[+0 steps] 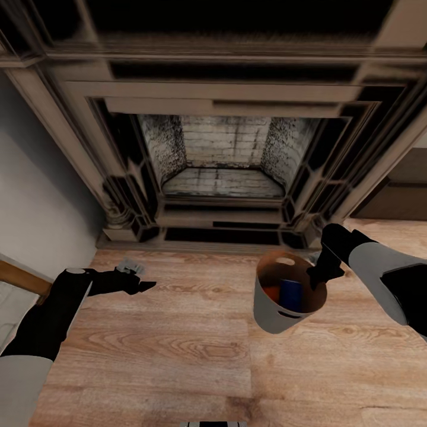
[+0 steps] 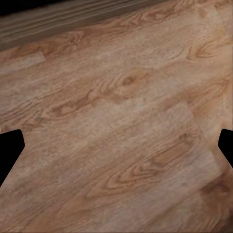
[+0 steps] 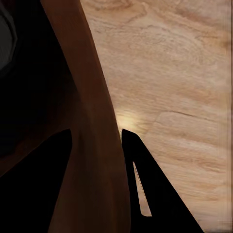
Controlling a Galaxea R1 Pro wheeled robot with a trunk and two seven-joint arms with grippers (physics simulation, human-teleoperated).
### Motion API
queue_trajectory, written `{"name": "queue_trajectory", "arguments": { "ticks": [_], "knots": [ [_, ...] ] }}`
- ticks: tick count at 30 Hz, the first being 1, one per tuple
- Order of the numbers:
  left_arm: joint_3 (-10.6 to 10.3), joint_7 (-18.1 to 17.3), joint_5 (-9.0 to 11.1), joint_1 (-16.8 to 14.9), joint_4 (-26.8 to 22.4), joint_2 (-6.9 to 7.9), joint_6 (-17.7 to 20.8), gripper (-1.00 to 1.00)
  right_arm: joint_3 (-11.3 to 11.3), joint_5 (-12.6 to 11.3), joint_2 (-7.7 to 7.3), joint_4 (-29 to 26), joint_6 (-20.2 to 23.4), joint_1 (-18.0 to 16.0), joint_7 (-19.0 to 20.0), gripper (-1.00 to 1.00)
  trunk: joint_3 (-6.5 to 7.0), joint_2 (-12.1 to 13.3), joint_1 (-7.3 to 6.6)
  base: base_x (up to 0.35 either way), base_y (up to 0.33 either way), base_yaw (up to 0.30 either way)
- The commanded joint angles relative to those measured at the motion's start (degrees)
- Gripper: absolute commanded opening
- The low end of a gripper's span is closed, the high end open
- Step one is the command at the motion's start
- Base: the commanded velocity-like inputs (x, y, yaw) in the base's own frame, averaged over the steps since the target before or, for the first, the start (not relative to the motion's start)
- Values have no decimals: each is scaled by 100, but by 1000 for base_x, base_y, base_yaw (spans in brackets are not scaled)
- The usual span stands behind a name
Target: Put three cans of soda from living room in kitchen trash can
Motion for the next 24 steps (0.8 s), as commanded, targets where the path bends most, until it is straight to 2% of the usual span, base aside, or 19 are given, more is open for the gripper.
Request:
{"name": "queue_trajectory", "arguments": {
  "ticks": [1, 24],
  "knots": [
    [3, 1, 1, 1, -25, -2, -1, 100, -156, -181, 0, 4, 69, -2, 5, -100, -18, -42, 22, 0, 0, 0],
    [14, -6, 20, 11, -401, -10, 22, 100, -153, -196, -119, 25, 69, 17, 6, -100, -431, -964, 527, 0, 0, 0]
  ]
}}
